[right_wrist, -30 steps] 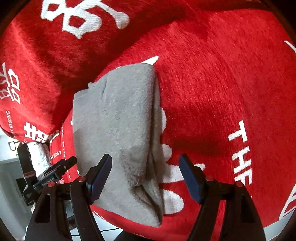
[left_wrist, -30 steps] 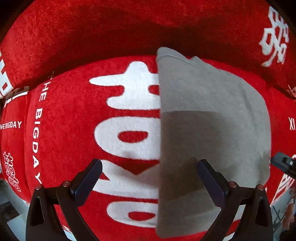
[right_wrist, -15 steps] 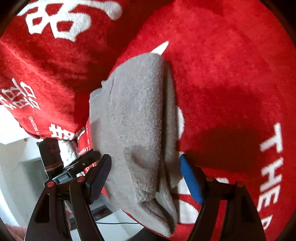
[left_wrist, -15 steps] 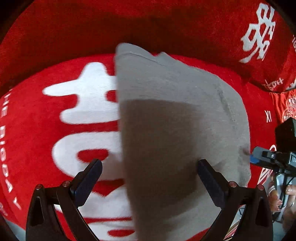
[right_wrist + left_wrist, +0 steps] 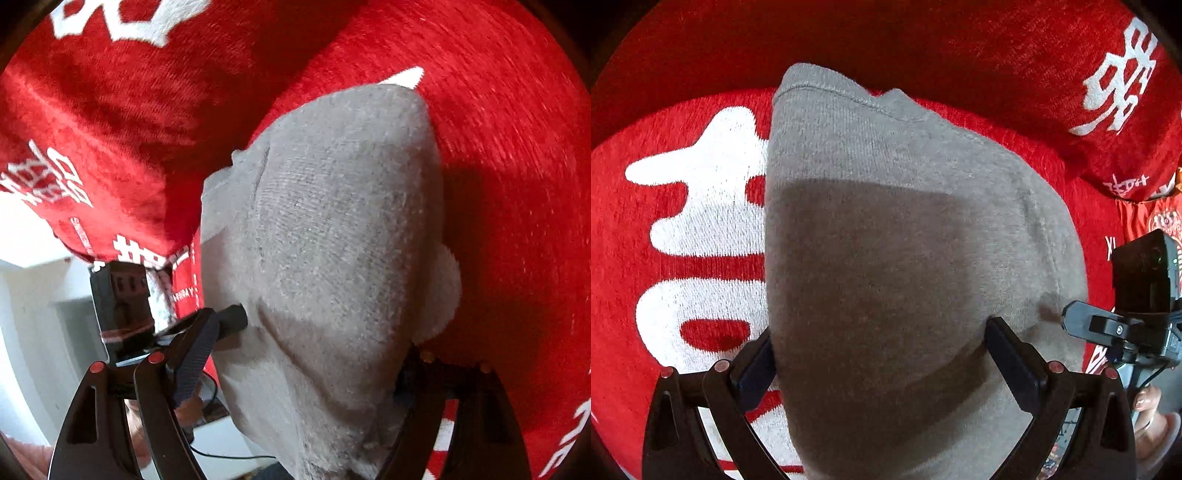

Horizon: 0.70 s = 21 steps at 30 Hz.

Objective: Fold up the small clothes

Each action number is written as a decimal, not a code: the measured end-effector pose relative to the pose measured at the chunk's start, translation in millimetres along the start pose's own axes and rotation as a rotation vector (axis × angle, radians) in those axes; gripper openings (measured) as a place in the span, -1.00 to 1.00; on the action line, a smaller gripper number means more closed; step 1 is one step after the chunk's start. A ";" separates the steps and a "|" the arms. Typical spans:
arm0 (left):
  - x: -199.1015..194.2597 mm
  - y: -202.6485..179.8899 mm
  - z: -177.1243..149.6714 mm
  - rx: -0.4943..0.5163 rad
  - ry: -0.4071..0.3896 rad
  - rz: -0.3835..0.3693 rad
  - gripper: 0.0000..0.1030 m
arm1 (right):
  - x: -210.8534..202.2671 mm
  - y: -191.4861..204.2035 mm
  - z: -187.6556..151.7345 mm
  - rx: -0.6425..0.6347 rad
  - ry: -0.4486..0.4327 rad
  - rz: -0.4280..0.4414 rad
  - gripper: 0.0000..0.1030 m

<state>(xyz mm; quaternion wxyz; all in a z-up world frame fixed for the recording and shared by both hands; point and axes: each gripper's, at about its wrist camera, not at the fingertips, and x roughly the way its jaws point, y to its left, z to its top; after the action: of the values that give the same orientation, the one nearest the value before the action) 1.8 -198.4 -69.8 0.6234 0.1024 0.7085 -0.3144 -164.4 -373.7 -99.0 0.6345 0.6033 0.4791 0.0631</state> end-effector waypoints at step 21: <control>-97.1 27.1 -22.1 0.041 -0.126 -0.124 -0.14 | -11.5 50.5 -27.4 0.051 -0.035 0.154 -0.40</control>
<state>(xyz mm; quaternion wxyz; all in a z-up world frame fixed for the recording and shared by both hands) 17.8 -140.6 14.2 0.6439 0.0510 0.6662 -0.3727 -164.2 -348.6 -46.0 0.6205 0.6553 0.4214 0.0890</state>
